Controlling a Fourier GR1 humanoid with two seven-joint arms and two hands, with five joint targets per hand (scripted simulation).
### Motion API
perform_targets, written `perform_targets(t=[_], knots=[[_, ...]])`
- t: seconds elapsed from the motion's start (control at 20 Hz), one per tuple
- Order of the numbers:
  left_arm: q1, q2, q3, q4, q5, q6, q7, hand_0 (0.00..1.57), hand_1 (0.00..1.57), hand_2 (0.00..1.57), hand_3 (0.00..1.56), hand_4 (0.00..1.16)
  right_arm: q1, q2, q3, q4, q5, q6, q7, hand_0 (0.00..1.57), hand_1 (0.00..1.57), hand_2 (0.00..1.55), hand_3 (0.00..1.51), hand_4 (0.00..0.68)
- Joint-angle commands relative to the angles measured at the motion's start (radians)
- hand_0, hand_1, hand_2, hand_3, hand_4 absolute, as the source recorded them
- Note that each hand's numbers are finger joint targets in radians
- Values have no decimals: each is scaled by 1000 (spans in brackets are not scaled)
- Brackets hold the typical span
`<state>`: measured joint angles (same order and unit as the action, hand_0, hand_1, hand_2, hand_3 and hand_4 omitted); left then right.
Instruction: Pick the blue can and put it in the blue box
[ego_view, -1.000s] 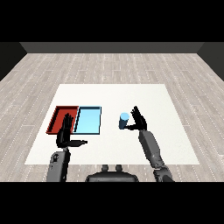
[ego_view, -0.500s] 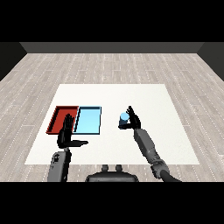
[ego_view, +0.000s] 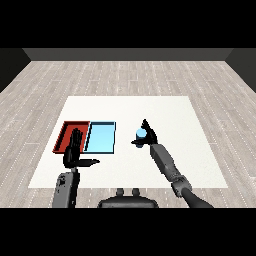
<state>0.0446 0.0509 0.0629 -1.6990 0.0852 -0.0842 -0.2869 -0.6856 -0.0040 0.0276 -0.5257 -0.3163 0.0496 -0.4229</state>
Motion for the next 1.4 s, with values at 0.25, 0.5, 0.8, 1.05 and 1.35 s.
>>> perform_targets(t=[0.25,0.5,0.8,1.05,1.35], knots=[[-11,-28,-25,83,-27,0,-63,0,0,0,0,0,-77,4,44,185,-61,9,-106,0,0,0,0,0],[47,2,2,-80,41,-19,56,0,0,0,0,0,-127,4,74,279,-78,15,-125,0,0,0,0,0],[15,22,46,-15,49,-30,4,0,0,0,0,0,-137,4,184,226,-214,-187,-42,548,548,718,617,0],[-5,-31,-1,12,3,16,-10,0,0,0,0,0,-200,4,270,326,-67,-334,29,1514,1514,1546,1510,542],[69,4,24,-19,22,-17,-14,0,0,0,0,0,-112,4,375,301,-74,-398,19,1520,1520,1533,1491,527]])
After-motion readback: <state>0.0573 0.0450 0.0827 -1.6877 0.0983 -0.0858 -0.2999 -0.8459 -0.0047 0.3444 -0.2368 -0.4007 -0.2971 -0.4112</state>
